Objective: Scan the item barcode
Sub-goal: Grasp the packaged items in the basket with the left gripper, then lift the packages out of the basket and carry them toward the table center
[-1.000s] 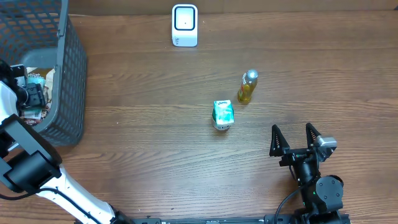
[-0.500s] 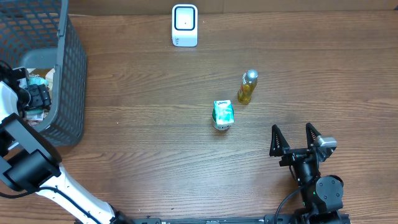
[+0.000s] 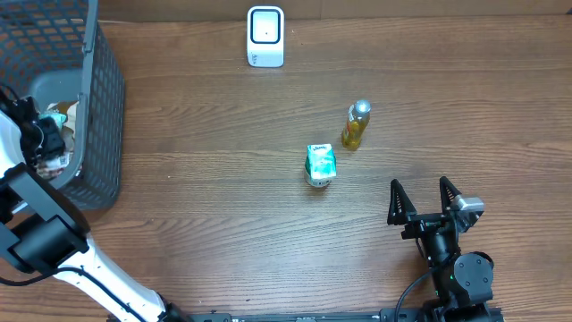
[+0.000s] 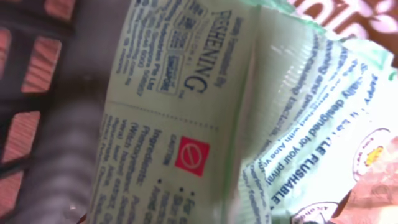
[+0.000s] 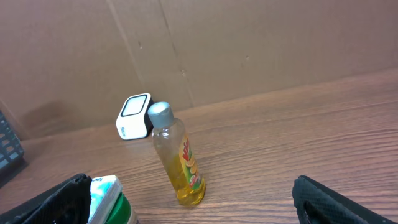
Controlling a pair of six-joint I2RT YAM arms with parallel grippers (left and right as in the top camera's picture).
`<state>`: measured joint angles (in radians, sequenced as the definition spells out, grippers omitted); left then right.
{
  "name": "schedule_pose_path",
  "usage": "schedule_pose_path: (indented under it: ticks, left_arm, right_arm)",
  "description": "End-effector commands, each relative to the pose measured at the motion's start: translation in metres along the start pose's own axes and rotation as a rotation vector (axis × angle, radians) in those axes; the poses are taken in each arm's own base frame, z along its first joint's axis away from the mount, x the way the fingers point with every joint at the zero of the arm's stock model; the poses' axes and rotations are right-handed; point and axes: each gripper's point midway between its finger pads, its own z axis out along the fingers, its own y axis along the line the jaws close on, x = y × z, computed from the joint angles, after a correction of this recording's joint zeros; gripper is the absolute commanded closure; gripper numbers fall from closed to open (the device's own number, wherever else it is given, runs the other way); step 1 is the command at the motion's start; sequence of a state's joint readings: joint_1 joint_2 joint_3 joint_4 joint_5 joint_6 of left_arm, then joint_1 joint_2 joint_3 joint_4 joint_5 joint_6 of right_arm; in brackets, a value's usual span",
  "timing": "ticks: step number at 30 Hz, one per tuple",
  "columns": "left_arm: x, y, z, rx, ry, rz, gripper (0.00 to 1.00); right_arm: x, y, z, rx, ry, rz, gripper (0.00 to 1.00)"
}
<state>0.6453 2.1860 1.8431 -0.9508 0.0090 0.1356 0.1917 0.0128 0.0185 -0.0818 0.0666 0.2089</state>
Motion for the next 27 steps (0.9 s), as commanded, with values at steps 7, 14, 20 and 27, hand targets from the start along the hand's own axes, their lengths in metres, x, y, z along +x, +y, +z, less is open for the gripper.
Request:
schedule_pose_path:
  ticks: [7, 14, 20, 27]
  left_arm:
    - [-0.062, -0.039, -0.250, 0.203, -0.495, -0.156, 0.90]
    - [-0.014, -0.089, -0.356, 0.419, -0.623, -0.065, 0.90]
    - [0.036, -0.145, -0.358, 0.518, -0.469, 0.027, 0.96]
    - [0.085, -0.209, -0.338, 0.654, -0.220, 0.150, 0.96]
  right_arm:
    - [0.002, 0.001, 0.000, -0.008, -0.001, -0.004, 0.00]
    - [0.002, 0.001, 0.000, -0.008, -0.001, -0.004, 0.00]
    - [0.002, 0.001, 0.000, -0.008, -0.001, -0.004, 0.00]
    - [0.002, 0.001, 0.000, -0.008, -0.001, -0.004, 0.00]
